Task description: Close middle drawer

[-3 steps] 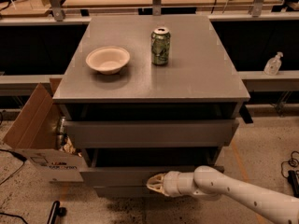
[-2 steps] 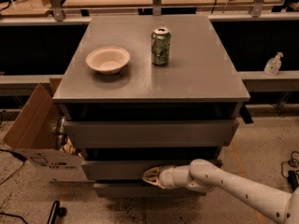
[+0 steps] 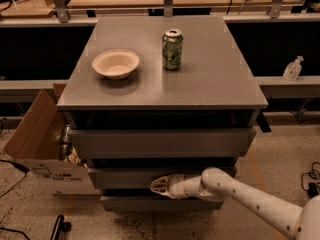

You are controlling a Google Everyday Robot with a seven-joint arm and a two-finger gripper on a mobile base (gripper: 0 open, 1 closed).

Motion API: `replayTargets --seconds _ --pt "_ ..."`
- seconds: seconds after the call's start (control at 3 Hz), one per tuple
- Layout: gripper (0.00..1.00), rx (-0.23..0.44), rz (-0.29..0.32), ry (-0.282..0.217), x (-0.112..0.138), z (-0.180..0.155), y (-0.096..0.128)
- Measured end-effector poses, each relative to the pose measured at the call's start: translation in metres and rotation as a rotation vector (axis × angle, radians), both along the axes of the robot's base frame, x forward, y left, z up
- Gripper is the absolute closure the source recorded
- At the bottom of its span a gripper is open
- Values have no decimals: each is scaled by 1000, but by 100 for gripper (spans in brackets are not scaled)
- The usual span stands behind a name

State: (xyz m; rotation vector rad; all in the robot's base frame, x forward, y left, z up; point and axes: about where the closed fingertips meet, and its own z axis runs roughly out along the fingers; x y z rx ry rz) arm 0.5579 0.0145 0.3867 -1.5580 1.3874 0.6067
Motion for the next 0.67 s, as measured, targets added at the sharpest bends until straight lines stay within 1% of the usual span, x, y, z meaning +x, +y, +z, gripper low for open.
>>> replayTargets --seconds 0.33,0.67 --pt "100 31 70 12 -26 3 6" --pt "100 37 100 83 -62 6 0"
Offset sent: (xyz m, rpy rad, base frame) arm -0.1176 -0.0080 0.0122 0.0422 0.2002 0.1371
